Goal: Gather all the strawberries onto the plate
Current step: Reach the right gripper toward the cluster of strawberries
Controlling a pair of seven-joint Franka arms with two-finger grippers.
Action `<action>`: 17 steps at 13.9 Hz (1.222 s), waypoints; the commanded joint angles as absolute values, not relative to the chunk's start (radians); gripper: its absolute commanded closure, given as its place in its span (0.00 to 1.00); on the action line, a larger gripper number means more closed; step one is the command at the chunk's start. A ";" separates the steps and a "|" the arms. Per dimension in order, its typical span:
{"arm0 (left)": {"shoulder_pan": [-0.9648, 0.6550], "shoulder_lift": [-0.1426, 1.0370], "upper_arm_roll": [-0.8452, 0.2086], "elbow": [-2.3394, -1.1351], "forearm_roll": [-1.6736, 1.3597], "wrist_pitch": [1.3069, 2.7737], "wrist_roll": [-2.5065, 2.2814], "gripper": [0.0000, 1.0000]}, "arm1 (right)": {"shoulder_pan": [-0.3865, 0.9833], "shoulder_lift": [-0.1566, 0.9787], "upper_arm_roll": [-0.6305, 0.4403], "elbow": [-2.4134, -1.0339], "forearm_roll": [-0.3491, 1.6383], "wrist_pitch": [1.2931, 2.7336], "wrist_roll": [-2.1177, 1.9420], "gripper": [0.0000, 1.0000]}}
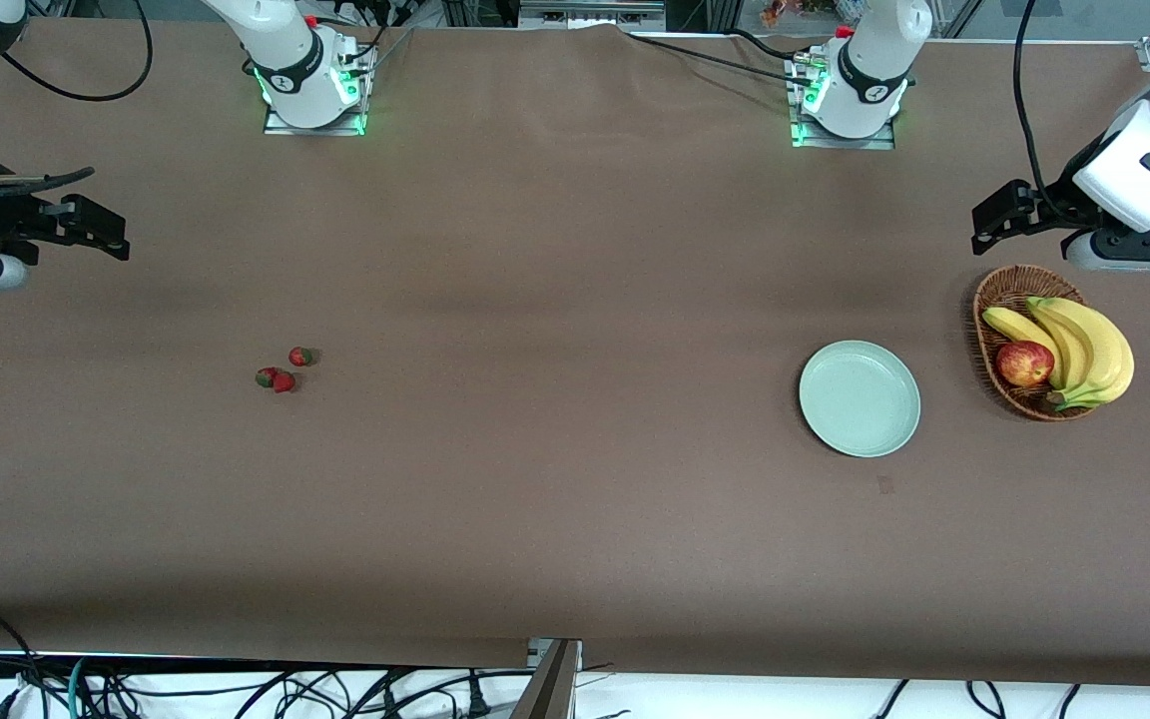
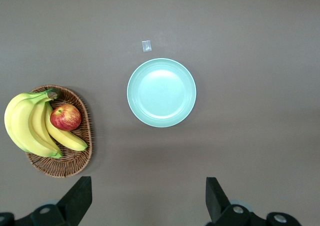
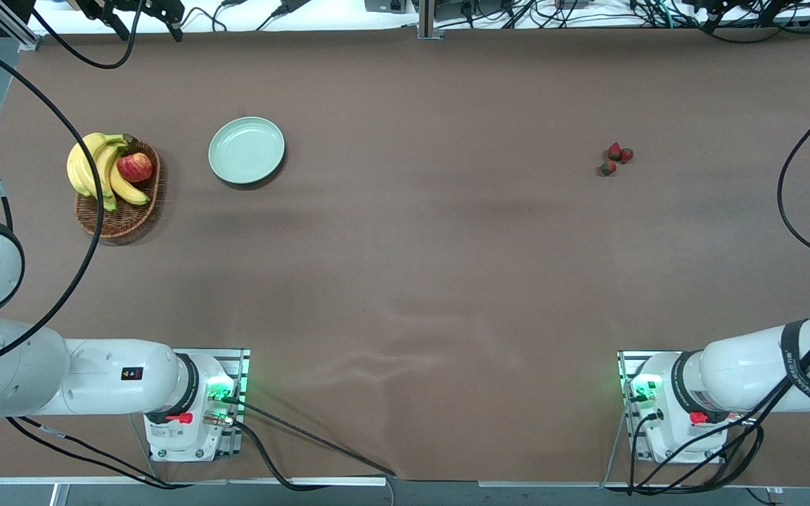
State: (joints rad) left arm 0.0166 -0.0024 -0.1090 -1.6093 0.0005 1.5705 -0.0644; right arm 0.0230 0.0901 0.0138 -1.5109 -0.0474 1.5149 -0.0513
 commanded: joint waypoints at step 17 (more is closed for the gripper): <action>0.017 0.009 -0.126 -1.580 0.023 1.551 -0.048 0.00 | 0.075 0.357 0.029 -1.502 -0.034 1.604 -0.037 0.00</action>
State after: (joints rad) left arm 0.0164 -0.0024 -0.1208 -1.6090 0.0005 1.5705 -0.0644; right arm 0.0483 0.3038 0.0285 -1.5130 -0.0415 1.5757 -0.0503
